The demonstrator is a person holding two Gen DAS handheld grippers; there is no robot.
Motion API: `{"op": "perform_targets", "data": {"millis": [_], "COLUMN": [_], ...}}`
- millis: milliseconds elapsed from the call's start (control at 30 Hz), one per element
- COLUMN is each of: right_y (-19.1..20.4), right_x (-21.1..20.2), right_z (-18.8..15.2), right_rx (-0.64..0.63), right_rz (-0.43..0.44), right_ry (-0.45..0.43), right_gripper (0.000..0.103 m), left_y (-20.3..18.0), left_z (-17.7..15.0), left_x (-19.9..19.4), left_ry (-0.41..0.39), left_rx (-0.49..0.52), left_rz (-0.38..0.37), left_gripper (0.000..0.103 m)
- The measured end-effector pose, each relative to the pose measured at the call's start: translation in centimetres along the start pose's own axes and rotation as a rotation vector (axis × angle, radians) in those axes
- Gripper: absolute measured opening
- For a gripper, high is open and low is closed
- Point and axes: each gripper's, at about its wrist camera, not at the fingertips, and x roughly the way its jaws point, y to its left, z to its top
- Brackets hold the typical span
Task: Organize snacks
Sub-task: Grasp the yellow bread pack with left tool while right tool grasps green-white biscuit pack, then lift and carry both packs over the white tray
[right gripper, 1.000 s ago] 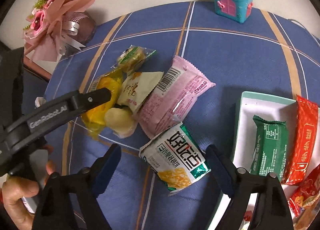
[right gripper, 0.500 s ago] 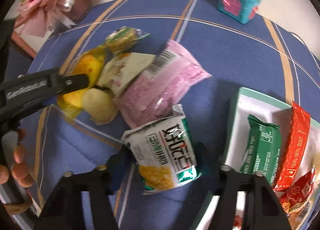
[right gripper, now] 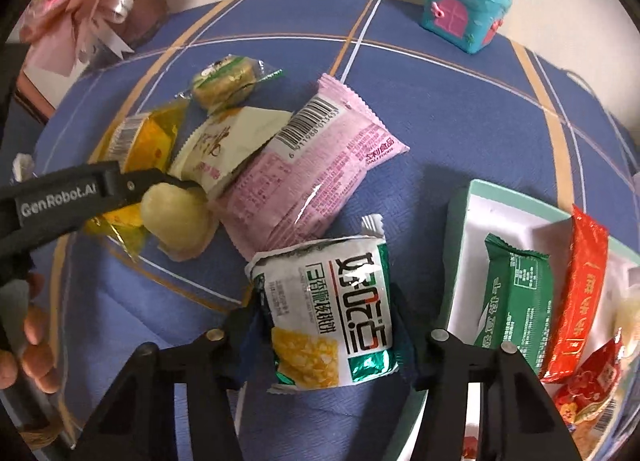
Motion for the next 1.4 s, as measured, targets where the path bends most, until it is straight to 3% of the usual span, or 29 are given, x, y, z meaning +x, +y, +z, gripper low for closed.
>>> {"op": "perform_targets", "data": {"millis": [300,533,867,1400], "right_y": [0.1,-1.2,-3.0,-13.7], "right_x": [-0.8,-4.9,-9.8,-14.0], "right_z": [0.6,1.1,1.4,-0.4], "right_rx": [0.026,0.054,0.104,0.320], "right_rz": [0.005,0.053,0.047,-0.064], "right_ry": [-0.008,-0.090,-0.169,-0.240], "right_gripper": [0.054,0.054,0.054,0.054], "left_y": [-0.5,-0.8,-1.7,-9.5], "left_z": [0.3,0.2,0.4,-2.1], "left_x": [-2.8,-7.0,-11.1,-13.0], "left_ry": [-0.060,-0.150,-0.224,-0.233], "left_rx": [-0.032,-0.032,-0.020,0.146], "left_rz": [0.000,-0.026,-0.093,-0.221], "left_gripper": [0.042,0.042,0.042,0.042]}}
